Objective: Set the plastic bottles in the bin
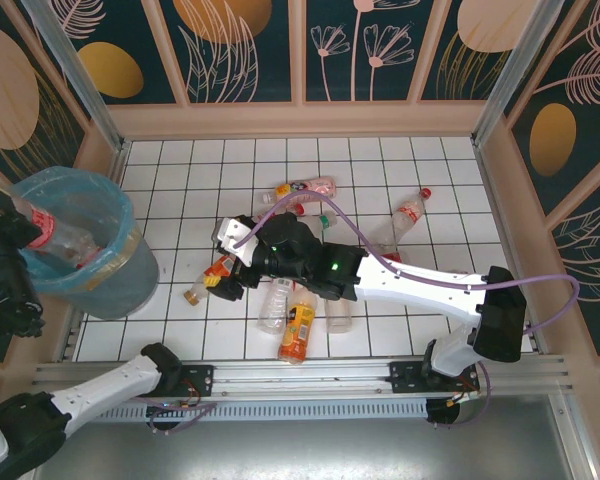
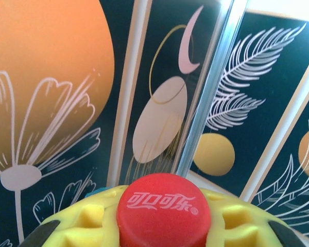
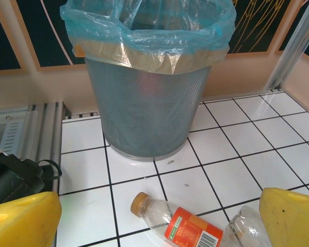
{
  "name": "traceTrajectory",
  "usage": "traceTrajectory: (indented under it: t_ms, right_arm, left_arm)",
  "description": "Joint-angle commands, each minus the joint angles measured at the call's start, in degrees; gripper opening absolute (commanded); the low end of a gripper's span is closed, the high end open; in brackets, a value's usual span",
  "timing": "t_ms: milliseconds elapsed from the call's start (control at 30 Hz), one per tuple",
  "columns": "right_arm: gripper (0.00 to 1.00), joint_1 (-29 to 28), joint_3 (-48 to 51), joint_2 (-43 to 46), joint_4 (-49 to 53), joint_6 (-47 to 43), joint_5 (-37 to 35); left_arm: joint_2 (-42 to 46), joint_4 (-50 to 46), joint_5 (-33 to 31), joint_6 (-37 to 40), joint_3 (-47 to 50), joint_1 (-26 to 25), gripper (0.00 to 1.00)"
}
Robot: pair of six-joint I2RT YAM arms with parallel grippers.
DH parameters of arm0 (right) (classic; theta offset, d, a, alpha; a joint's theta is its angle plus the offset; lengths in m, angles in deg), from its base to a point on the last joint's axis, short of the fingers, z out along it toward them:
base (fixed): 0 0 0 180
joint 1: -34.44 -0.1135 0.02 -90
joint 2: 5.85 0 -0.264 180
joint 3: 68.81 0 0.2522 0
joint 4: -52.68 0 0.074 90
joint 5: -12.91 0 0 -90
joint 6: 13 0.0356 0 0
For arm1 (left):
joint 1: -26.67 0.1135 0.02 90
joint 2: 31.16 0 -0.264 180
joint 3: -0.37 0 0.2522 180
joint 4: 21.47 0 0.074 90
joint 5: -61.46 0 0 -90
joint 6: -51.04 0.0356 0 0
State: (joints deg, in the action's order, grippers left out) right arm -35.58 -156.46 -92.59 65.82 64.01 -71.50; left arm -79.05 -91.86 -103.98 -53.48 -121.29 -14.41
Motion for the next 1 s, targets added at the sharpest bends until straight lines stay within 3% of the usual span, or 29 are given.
traceTrajectory:
  t_ms: [0, 167, 400, 500, 567, 633, 700, 867, 967]
  right_arm:
    - [0.99, -0.56, -1.56, 0.21, -1.64, 0.6, 1.82]
    - [0.99, -1.38, -2.41, -0.51, -0.98, 0.6, 2.33]
    - [0.99, -2.45, -2.07, -0.7, -0.67, 0.54, 2.06]
    - [0.99, -2.71, -2.35, -0.84, -0.36, 0.43, 2.31]
    - [0.99, -2.71, -2.4, -0.89, -0.39, 0.17, 2.17]
    - [0.99, -2.75, -2.49, -1.18, -0.43, -0.17, 1.77]
    - [0.99, -2.8, -2.9, -1.52, -0.32, -0.43, 1.3]
    - [0.99, -2.75, -4.07, -2.65, 0.67, -0.72, 1.1]
    - [0.99, -2.68, -4.76, -3.26, 1.39, -0.79, 1.34]
  left_arm:
    - [2.35, -1.58, -5.07, -3.75, 3.61, -3.8, 0.0]
    - [0.52, -7.11, -3.63, -9.93, 5.94, -5.2, 0.0]
    - [0.67, -5.5, -6.73, -8.68, 6.89, -5.28, 0.0]
    - [3.23, 9.76, -5.17, 2.16, 7.64, -5.28, 0.0]
    - [4.61, 23.6, -5.57, 13.76, 11.03, -5.25, 0.0]
    - [4.77, 41.93, -7.2, 30.61, 16.5, -5.29, 0.0]
    - [2.52, 48.64, -7.49, 38.67, 17.19, -5.25, 0.0]
    - [-5.71, 41.33, -5.17, 33.93, 9.48, -5.32, 0.0]
    - [-10.31, 34.68, -0.06, 26.21, 6.45, -5.31, 0.0]
